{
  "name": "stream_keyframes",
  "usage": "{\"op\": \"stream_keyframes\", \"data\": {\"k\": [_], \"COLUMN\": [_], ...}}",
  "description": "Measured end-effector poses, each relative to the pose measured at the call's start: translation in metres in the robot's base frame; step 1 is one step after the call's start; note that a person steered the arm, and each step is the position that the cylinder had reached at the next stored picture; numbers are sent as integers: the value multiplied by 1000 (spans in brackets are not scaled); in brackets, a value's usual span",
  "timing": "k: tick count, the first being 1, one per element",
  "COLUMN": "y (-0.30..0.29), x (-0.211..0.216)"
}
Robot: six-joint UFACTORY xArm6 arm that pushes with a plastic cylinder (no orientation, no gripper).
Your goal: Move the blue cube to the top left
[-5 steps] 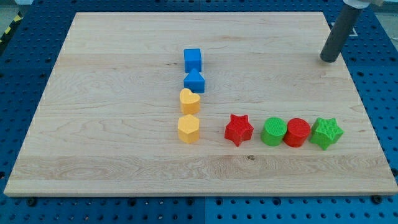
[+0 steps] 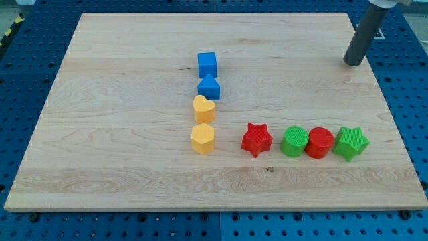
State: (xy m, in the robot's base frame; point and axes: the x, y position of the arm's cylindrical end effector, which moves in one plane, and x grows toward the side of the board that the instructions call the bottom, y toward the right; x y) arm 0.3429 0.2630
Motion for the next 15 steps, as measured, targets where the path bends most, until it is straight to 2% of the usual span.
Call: {"op": "stream_keyframes", "data": {"k": [1, 2, 4, 8, 12, 13, 15], "y": [-1, -32, -183, -316, -322, -321, -272], "x": [-2, 5, 49, 37, -58, -61, -52]}}
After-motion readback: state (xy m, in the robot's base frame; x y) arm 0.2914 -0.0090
